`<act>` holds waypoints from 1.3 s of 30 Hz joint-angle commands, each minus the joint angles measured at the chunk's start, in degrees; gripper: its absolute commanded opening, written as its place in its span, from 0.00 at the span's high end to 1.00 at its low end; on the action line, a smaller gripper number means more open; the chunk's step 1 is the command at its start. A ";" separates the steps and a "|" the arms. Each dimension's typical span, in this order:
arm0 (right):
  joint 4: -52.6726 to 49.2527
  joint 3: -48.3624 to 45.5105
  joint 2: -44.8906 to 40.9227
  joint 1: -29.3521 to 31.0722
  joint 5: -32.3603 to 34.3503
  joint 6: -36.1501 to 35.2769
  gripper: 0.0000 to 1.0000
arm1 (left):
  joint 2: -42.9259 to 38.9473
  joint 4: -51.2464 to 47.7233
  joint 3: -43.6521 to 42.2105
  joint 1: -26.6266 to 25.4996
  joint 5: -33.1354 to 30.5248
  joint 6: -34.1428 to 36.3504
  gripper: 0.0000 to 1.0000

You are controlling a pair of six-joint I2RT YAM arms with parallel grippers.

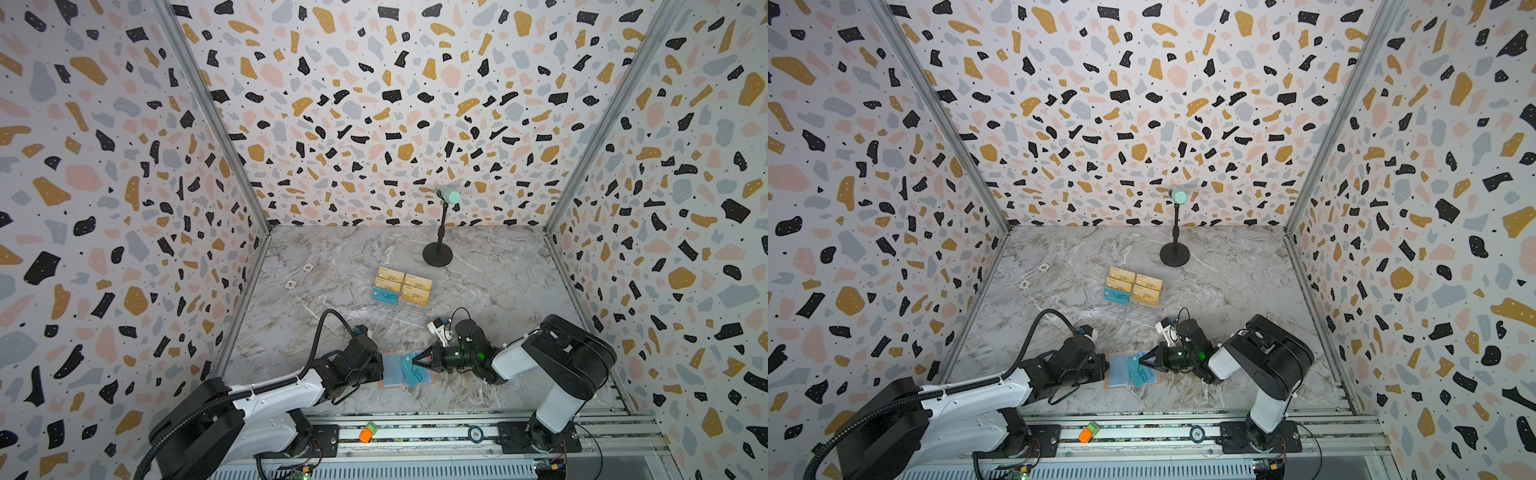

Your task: Put the credit cards into the card holder

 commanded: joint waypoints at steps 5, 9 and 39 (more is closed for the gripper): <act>-1.62 -0.89 -2.59 0.34 2.45 -0.87 1.00 | -0.39 0.81 -0.90 -0.23 0.15 -0.45 0.97; -1.90 -0.61 -2.06 0.36 2.31 -1.19 1.00 | -0.48 0.73 -0.81 -0.26 0.15 -0.52 0.97; -7.62 3.12 -2.30 2.01 4.14 -3.80 1.00 | -0.04 1.49 -0.73 -0.24 0.33 -0.64 0.96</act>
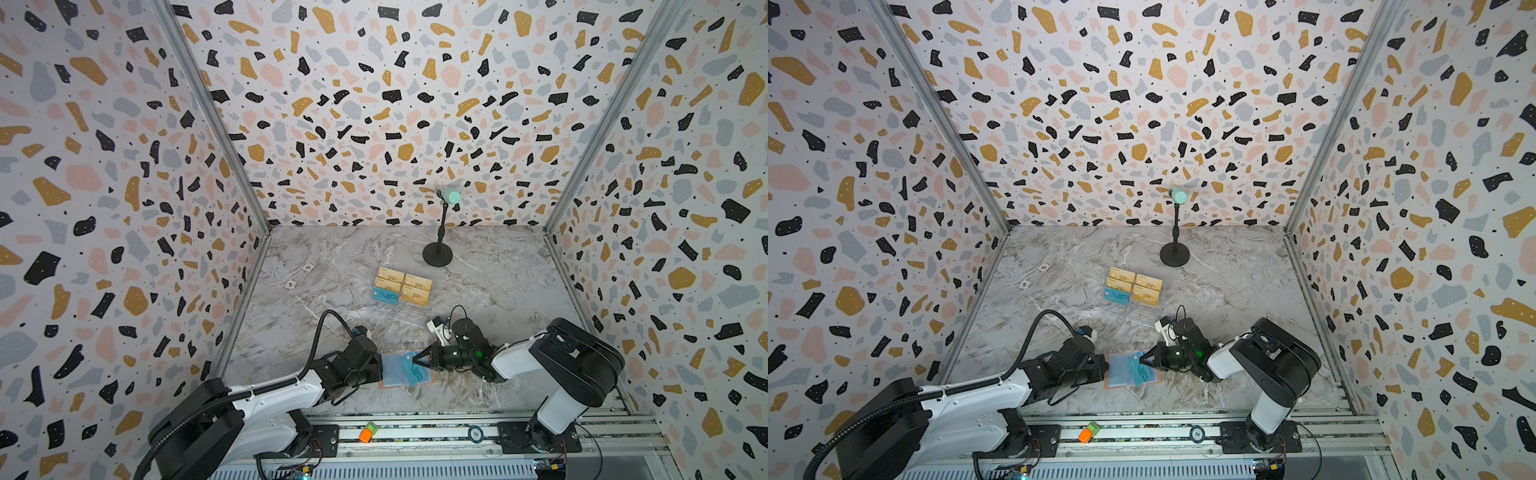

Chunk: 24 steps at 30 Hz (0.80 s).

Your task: Put the credit cards into the card holder

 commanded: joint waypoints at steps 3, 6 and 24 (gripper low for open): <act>1.08 1.00 0.76 0.75 0.31 1.09 1.00 | 0.01 1.46 -0.67 -0.24 0.41 -0.38 0.96; 1.61 1.01 0.96 0.97 0.25 1.63 1.00 | -0.16 1.38 -0.68 -0.28 0.41 -0.39 0.96; 2.74 -1.52 -0.37 1.59 0.77 2.56 1.00 | -0.10 1.77 -0.85 -0.25 0.33 -0.38 0.96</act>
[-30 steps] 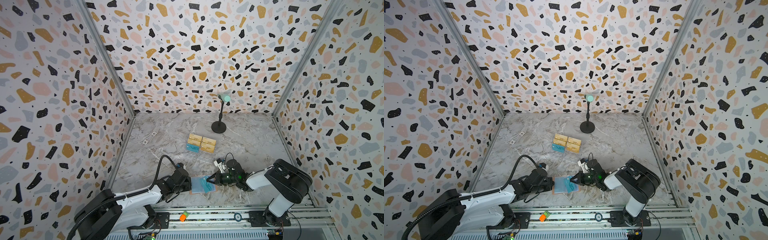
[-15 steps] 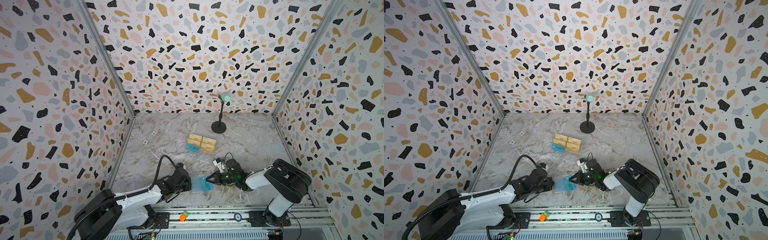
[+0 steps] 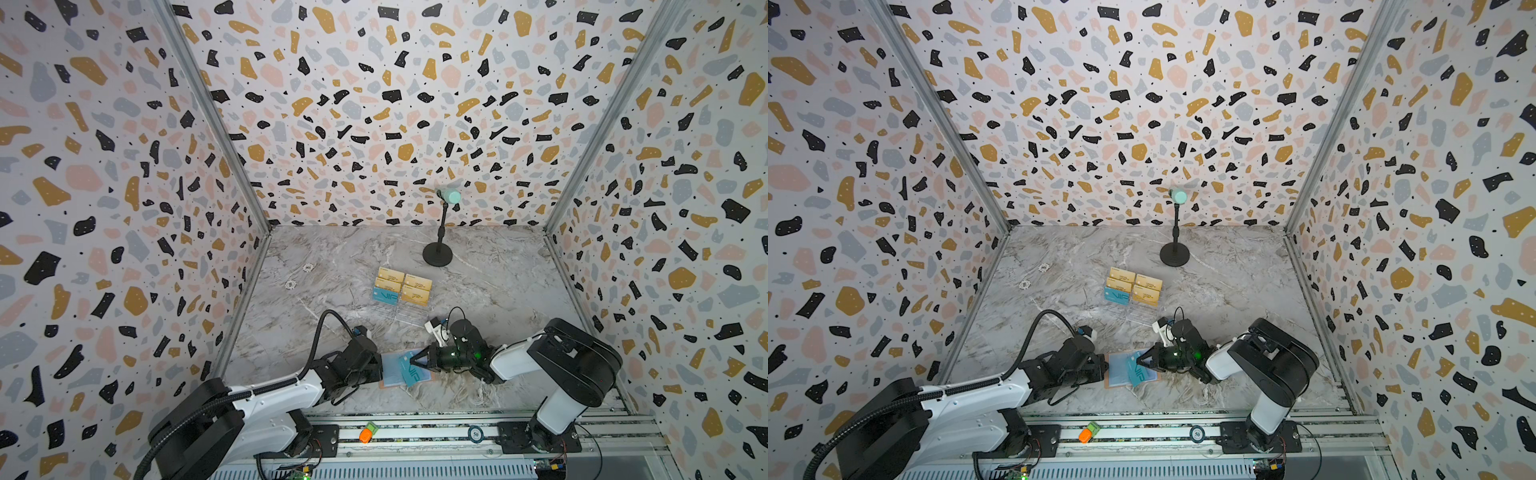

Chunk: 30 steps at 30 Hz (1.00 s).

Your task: Put the credit cards into the card holder

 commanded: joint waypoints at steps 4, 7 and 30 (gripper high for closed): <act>1.81 -1.00 -0.49 0.34 0.24 0.61 1.00 | -0.17 1.68 -0.77 -0.25 0.33 -0.39 0.96; 2.41 -0.24 0.12 0.32 0.68 0.70 1.00 | -0.13 1.72 -0.77 -0.20 0.33 -0.38 0.96; 15.50 0.72 8.86 1.22 2.68 5.21 1.00 | -0.87 -0.58 -0.07 -0.28 -0.53 0.40 0.97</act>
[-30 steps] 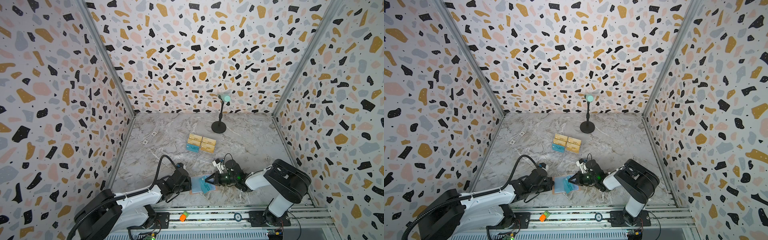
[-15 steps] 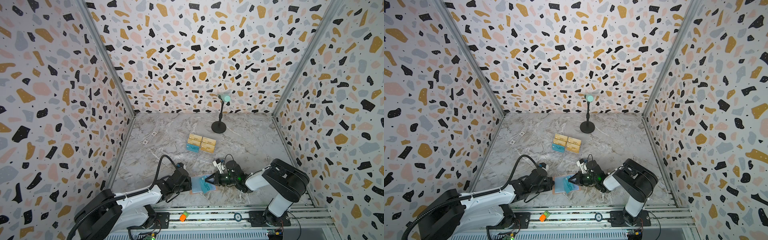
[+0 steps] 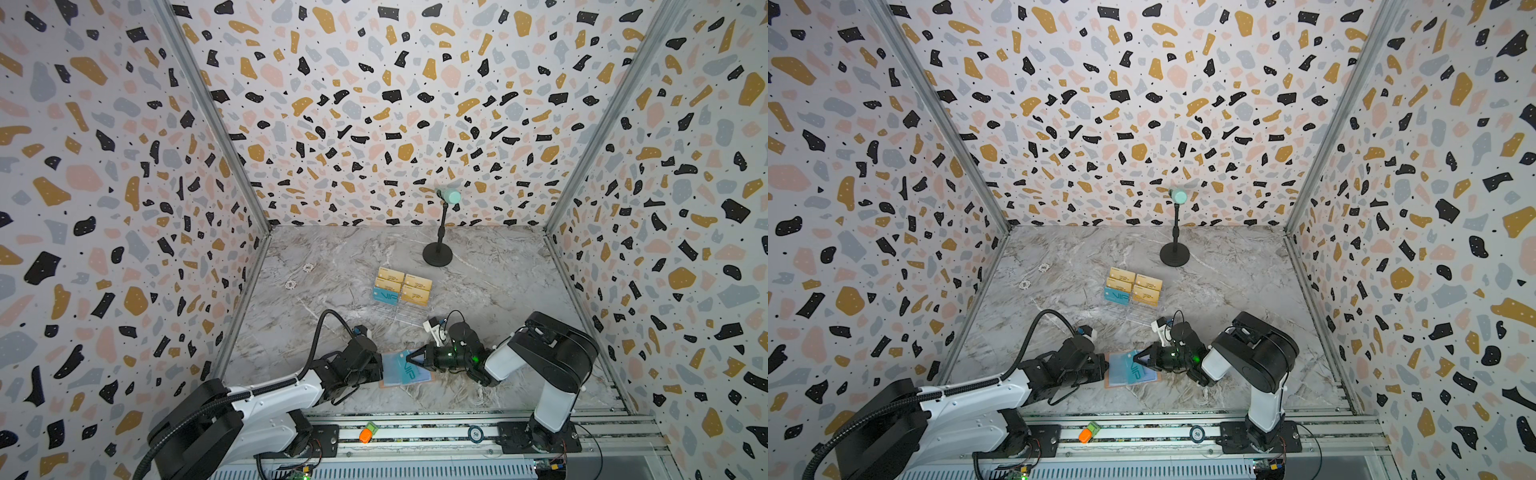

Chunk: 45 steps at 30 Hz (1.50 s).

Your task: Put the credit cards into the card holder

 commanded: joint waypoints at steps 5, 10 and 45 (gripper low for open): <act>2.31 0.16 1.15 0.73 1.95 0.88 1.00 | -0.91 -1.74 -0.16 -0.27 -1.32 0.54 0.98; 3.18 -0.60 1.58 0.90 3.04 1.24 1.00 | -1.40 -2.16 -0.16 -0.25 -1.34 0.47 0.98; -11.59 1.23 -3.75 5.37 11.17 -3.91 0.78 | -0.86 -6.75 1.22 -1.41 4.19 4.37 0.97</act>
